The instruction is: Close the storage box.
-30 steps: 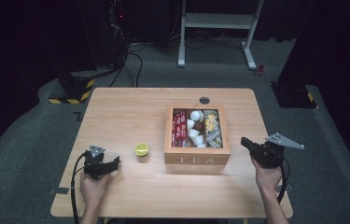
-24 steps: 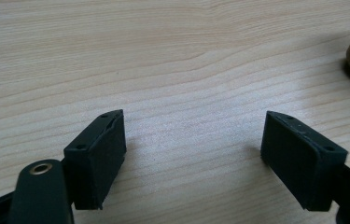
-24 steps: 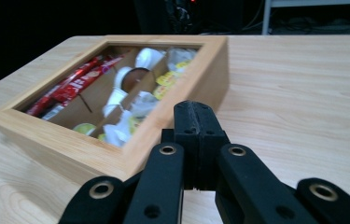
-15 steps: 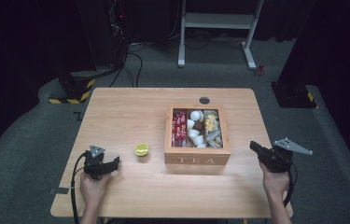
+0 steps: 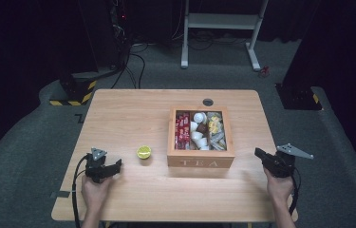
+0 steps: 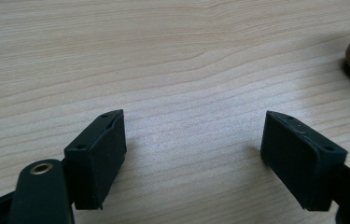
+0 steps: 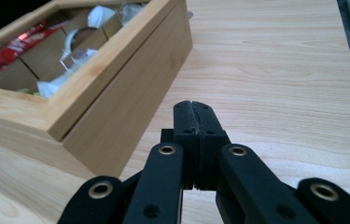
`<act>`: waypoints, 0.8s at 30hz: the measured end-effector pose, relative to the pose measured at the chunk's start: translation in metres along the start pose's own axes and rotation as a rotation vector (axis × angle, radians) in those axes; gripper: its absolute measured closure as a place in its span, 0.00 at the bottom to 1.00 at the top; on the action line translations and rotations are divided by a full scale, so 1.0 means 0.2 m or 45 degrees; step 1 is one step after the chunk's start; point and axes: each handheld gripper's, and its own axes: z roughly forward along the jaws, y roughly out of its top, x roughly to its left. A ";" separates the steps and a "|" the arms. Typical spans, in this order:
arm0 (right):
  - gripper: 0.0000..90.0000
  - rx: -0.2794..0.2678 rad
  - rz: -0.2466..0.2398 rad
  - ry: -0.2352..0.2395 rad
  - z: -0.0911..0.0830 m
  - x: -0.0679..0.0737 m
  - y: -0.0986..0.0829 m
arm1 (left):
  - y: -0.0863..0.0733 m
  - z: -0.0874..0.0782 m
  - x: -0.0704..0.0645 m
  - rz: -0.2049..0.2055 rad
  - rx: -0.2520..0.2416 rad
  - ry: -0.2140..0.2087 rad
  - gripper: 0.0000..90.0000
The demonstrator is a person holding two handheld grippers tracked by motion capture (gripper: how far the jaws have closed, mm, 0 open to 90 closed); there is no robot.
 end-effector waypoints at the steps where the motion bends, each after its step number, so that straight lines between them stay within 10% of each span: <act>1: 0.99 0.003 0.010 0.002 0.01 0.00 -0.01 | 0.00 0.00 0.00 0.000 0.001 0.000 0.25; 24: 0.98 0.166 -0.059 -0.092 0.24 0.05 -0.09 | 0.00 0.00 0.00 0.000 0.000 0.000 0.25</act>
